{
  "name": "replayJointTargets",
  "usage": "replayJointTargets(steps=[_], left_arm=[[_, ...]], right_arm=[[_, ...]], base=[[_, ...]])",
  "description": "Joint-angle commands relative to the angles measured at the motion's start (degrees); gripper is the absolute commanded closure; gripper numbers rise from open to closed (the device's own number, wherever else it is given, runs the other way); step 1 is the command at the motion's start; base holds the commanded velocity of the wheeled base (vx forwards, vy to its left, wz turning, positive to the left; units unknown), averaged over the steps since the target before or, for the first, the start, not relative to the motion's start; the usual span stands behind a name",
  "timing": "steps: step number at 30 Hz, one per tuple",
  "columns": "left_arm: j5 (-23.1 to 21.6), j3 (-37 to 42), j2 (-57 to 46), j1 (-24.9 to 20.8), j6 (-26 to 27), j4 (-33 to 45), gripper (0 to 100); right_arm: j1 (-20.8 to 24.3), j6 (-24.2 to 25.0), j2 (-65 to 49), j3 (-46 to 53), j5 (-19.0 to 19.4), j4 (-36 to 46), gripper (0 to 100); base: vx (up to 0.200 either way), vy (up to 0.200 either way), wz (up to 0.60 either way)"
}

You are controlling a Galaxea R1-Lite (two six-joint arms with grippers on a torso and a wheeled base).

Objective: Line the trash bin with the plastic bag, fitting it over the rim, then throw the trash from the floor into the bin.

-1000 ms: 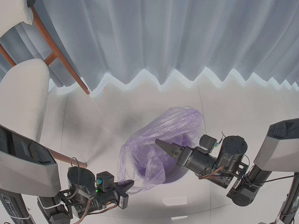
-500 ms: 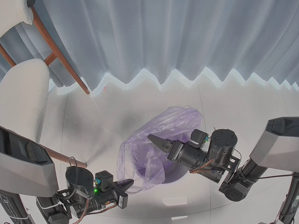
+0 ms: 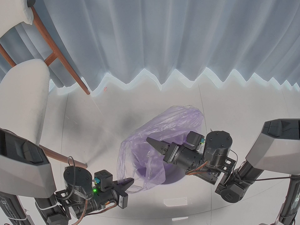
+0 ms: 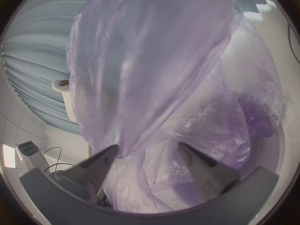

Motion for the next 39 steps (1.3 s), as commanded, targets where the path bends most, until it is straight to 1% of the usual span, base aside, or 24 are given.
replayJointTargets(steps=[1, 10, 12, 13, 16, 18, 19, 20, 21, 23, 24, 25, 28, 29, 30, 35, 36, 37, 39], left_arm=[[0.0, 0.08, -0.28, 0.01, -0.03, -0.01, 100], [0.18, 0.17, -0.19, 0.1, 0.06, -0.01, 100], [0.18, 0.17, -0.19, 0.63, 0.06, -0.01, 100], [0.18, 0.08, -0.19, 0.63, 0.06, -0.01, 100], [1.23, -0.01, 0.25, 0.72, -0.03, -0.01, 100], [1.32, 0.08, 0.33, 0.72, -0.03, 0.07, 100], [1.32, -0.01, 0.33, 0.72, -0.03, -0.01, 100], [1.32, -0.01, 0.42, 0.72, -0.03, 0.07, 100], [1.41, 0.08, 0.42, 0.72, -0.03, 0.07, 100], [1.85, 0.08, 0.51, 0.81, -0.03, 0.07, 100], [1.94, 0.08, 0.51, 0.81, -0.03, 0.07, 100], [2.29, -0.01, 0.51, 0.81, -0.03, 0.07, 100], [2.47, -0.01, 0.42, 0.98, -0.03, 0.07, 100], [2.47, -0.01, 0.42, 0.98, -0.03, 0.07, 100], [2.47, -0.01, 0.42, 1.6, -0.03, 0.07, 100], [2.38, -0.27, 0.07, 3.71, -0.03, 0.07, 100], [2.38, -0.36, -0.19, 4.5, -0.12, 0.07, 100], [2.38, -0.36, -0.37, 4.94, -0.21, 0.07, 100], [2.38, -0.36, -0.46, 5.38, -0.21, 0.07, 100]], right_arm=[[0.27, 0.0, 0.1, 0.13, -0.67, -0.08, 100], [0.09, 0.09, -1.66, 1.98, -1.11, -0.6, 100], [-0.17, 0.36, -4.91, 5.49, -1.02, -0.69, 100], [-0.17, 0.44, -5.0, 5.76, -1.02, -0.69, 100], [-0.53, 3.61, -10.1, 11.82, -0.14, -1.39, 100], [-1.23, 5.1, -12.73, 14.9, 1.88, -1.57, 100], [-1.84, 5.28, -13.96, 16.3, 3.2, -1.57, 100], [-2.02, 5.37, -14.49, 16.83, 3.72, -1.48, 100], [-2.99, 5.45, -16.16, 18.76, 5.57, -1.48, 100], [-4.3, 5.54, -18.18, 20.7, 7.59, -1.39, 100], [-4.48, 5.54, -18.27, 20.78, 7.68, -1.39, 100], [-5.71, 6.24, -19.68, 22.19, 9.35, -1.22, 100], [-7.12, 7.91, -21.35, 24.48, 11.64, -1.48, 100], [-7.12, 7.91, -21.35, 24.48, 11.64, -1.48, 100], [-8.35, 8.88, -22.31, 25.62, 13.3, -1.48, 100], [-11.86, 9.94, -25.83, 27.99, 17.52, -1.22, 100], [-12.74, 10.99, -26.8, 28.52, 19.37, -0.87, 100], [-12.83, 11.96, -26.88, 28.96, 21.13, -0.69, 100], [-12.92, 12.66, -27.24, 30.1, 22.89, -0.52, 100]], base=[[0.0, 0.0, 0.0], [0.0, 0.0, 0.0], [0.0, 0.0, 0.0], [0.0, 0.0, 0.0], [0.0, 0.0, 0.0], [0.0, 0.0, 0.0], [0.0, 0.0, 0.0], [0.0, 0.0, 0.0], [0.0, 0.0, 0.0], [0.0, 0.0, 0.0], [0.0, 0.0, 0.0], [0.0, 0.0, 0.0], [0.0, 0.0, 0.0], [0.0, 0.0, 0.0], [0.0, 0.0, 0.0], [0.0, 0.0, 0.0], [0.0, 0.0, 0.0], [0.0, 0.0, 0.0], [0.0, 0.0, 0.0]])
